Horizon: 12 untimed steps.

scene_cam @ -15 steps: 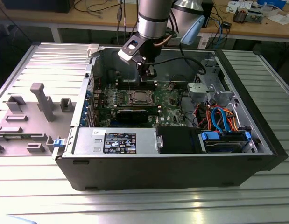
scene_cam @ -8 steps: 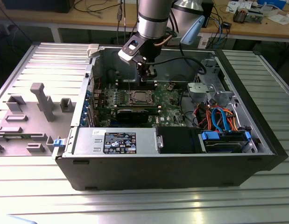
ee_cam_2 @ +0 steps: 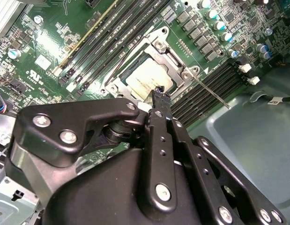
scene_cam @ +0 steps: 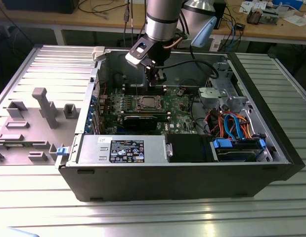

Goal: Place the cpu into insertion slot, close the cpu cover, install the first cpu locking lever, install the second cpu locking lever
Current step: 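Install the first cpu locking lever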

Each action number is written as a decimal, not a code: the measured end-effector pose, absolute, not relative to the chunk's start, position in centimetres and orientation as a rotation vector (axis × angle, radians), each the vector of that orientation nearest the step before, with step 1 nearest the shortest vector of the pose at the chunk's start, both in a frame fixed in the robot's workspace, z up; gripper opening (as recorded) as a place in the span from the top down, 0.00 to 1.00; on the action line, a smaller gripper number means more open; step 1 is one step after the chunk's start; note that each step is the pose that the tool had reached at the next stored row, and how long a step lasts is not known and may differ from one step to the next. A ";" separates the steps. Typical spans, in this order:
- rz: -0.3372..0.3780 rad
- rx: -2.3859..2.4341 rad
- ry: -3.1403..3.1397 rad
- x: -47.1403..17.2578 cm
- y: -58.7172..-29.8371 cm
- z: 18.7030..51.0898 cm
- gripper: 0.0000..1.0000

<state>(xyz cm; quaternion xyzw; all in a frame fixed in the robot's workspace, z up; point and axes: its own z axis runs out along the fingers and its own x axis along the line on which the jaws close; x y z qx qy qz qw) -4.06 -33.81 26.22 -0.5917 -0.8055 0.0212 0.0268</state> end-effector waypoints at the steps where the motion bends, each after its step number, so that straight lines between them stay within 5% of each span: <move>1: 0.066 -1.826 -2.490 -4.1 -33.8 26.2 0.89; 12: 0.067 -1.791 -2.516 -4.1 -33.8 26.2 0.89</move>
